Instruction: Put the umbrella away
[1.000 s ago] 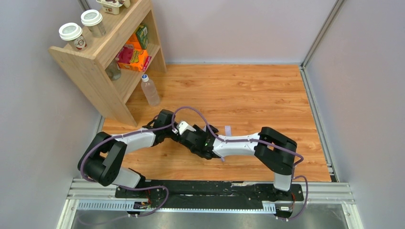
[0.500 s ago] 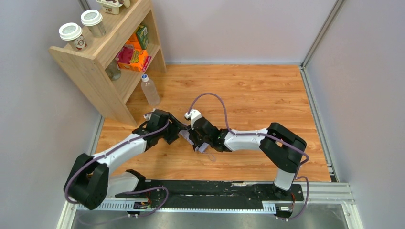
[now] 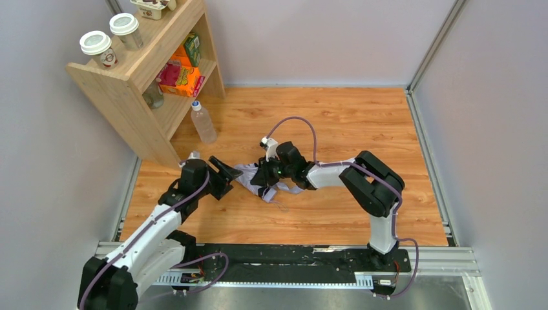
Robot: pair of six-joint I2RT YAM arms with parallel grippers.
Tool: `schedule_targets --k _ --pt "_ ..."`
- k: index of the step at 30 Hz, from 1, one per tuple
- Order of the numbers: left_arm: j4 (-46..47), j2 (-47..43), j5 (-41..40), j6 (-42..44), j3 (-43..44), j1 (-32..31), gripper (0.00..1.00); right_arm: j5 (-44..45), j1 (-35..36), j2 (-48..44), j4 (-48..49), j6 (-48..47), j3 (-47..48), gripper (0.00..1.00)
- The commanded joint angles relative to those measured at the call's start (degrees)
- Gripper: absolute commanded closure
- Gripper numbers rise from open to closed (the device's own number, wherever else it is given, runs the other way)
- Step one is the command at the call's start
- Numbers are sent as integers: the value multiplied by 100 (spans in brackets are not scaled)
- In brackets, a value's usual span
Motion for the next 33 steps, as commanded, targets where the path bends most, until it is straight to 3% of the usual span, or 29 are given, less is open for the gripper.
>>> schedule_targets --k 1,5,11,20,26,30,32,33 --pt "1155 356 516 -649 -624 21 23 -491 -96 954 -1875 -60 -456 100" --pt "1190 796 411 -509 -475 21 23 -632 -149 998 -1954 -94 -350 100" --pt "2096 1403 323 -413 -510 21 22 -764 -228 1024 -2190 -191 -183 100" --pt "1490 2675 -354 -106 271 21 22 -887 -273 1077 -2324 -332 -8 100" --pt "2684 3494 -310 -244 -9 -224 21 -940 -273 1139 -2455 -402 168 100" --pt "1994 3995 -406 0 262 -383 21 -1001 -273 1148 -2648 -577 318 100" --pt "1824 4180 -425 45 220 -418 29 -993 -273 1130 -2789 -718 379 100" --pt "1885 4312 -381 71 184 -418 38 -966 -273 1104 -2824 -771 397 100"
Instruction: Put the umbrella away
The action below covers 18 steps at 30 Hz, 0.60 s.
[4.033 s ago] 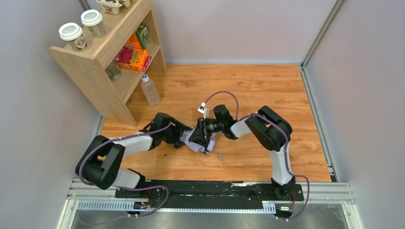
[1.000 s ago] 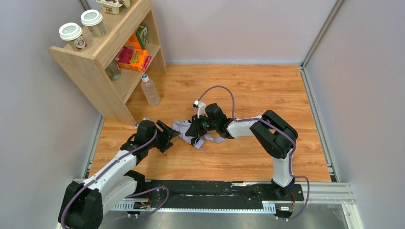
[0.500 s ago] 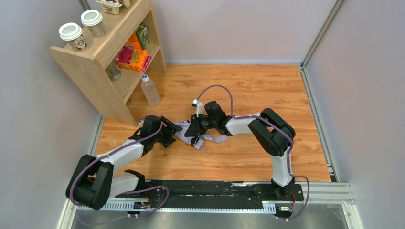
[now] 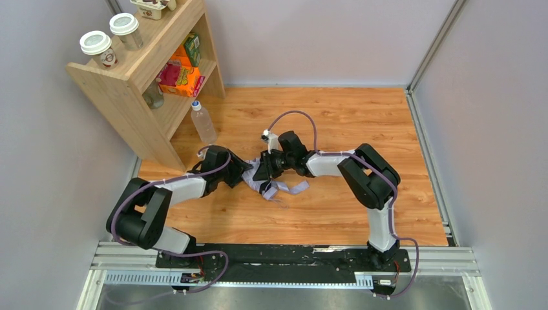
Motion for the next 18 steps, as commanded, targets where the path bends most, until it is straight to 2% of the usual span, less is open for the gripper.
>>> schedule_targets --k 1,2,4,7,9,13,17,18 --pt "-403 800 -193 239 -235 -204 45 262 272 638 -2068 -902 -346 100" --pt "-438 896 -175 222 -245 -213 54 227 280 594 -2103 -964 -337 100" --pt "-508 967 -113 231 -297 -230 65 262 280 498 -2182 -1008 -294 100" --pt "-667 1038 -175 266 -376 -266 70 402 298 287 -2437 -947 -144 99" --pt "-606 1099 -157 248 -464 -266 73 516 307 138 -2840 -790 153 95" --pt "-570 1170 -104 239 -517 -301 76 1130 377 -135 -3728 -674 795 75" --pt "-553 1135 -61 248 -578 -301 78 2192 552 -460 -4405 -867 1279 47" --pt "-553 1100 -69 240 -596 -301 78 2535 666 -539 -4485 -937 1367 37"
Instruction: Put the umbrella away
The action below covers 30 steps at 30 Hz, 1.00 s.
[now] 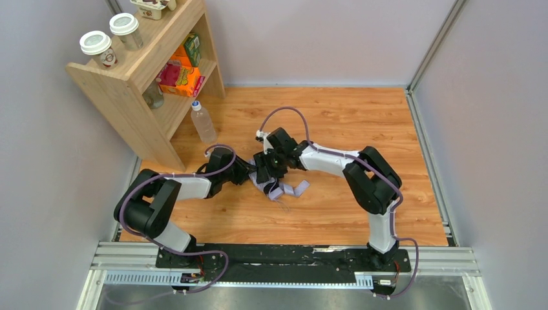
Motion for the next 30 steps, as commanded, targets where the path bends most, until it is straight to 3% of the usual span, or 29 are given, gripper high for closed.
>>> schedule_targets --k 1,2,7,12,18,21,27,30 --pt "-1589 448 -283 371 -489 -106 78 1451 501 -310 -1817 -498 301 31" --pt "-1615 439 -283 371 -498 -106 78 1749 606 -354 -1869 -577 380 23" --pt "-1615 431 -231 344 -498 -106 78 3244 1072 -197 -2458 -710 977 10" --pt "-1606 352 -178 318 -533 -106 78 4387 1362 163 -2504 -640 1172 7" --pt "-1667 88 -248 256 -568 -106 78 4504 1486 752 -1985 -500 1286 12" --pt "-1720 -18 -222 274 -524 -106 78 4363 1573 893 -1809 -350 1199 23" --pt "-1729 -473 -125 327 -559 -106 75 3636 1434 885 -1291 -34 111 75" --pt "-1729 -1079 -160 388 -630 -80 63 2872 1293 762 -809 -16 -488 97"
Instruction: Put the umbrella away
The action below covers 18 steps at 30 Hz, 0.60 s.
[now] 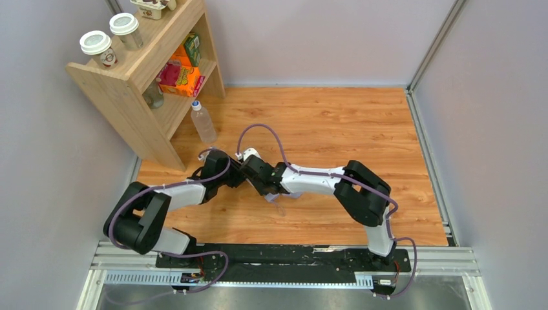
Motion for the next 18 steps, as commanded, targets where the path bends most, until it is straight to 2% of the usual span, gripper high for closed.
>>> schedule_targets --k 1,4,5,6,9,13,15,16,18 --pt "-1452 -582 141 471 -407 -30 58 -1414 -478 417 515 406 -1190 100" --pt "-1399 -1214 405 603 -495 242 44 -2512 -723 197 1226 406 -1823 100" --pt "-1390 -1338 571 621 -521 304 29 -2907 -838 153 1420 424 -1947 100" --pt "-1373 -1583 677 664 -539 418 25 -3285 -934 135 1587 441 -2061 100" --pt "-1390 -2233 1020 639 -574 550 24 -4034 -1181 126 1940 547 -2255 100" --pt "-1731 -2692 1100 297 -469 586 23 -4597 -1409 161 2125 582 -2291 100" --pt "-1619 -2693 1170 51 -477 595 23 -4756 -1497 205 2169 582 -2273 100" --pt "-1192 -2675 1196 -29 -460 595 23 -4792 -1533 222 2160 573 -2282 100" --pt "-1248 -2509 1109 -179 -286 595 23 -4853 -1603 249 2186 573 -2291 100"
